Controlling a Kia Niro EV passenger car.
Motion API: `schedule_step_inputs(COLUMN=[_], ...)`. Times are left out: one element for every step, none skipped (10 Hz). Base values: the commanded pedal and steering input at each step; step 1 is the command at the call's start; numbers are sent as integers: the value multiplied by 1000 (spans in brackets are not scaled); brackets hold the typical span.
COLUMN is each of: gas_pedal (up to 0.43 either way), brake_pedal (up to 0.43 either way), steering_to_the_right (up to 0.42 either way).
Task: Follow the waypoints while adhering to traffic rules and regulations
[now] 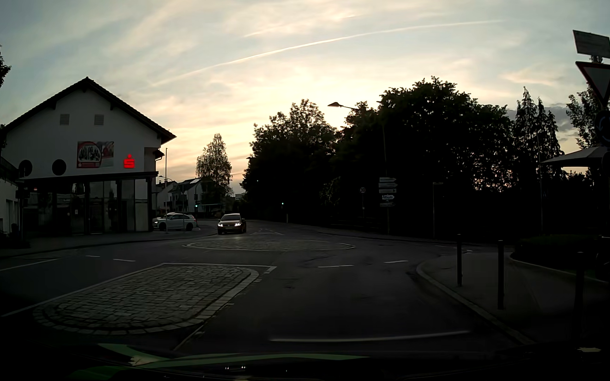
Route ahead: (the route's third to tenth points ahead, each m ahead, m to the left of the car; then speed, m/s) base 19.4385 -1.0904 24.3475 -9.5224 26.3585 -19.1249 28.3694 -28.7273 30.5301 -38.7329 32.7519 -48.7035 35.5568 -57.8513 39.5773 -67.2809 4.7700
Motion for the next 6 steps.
schedule_step_inputs(gas_pedal=[0,0,0,0,0,0], brake_pedal=[220,213,226,201,159,146], steering_to_the_right=[1,0,1,1,1,0])
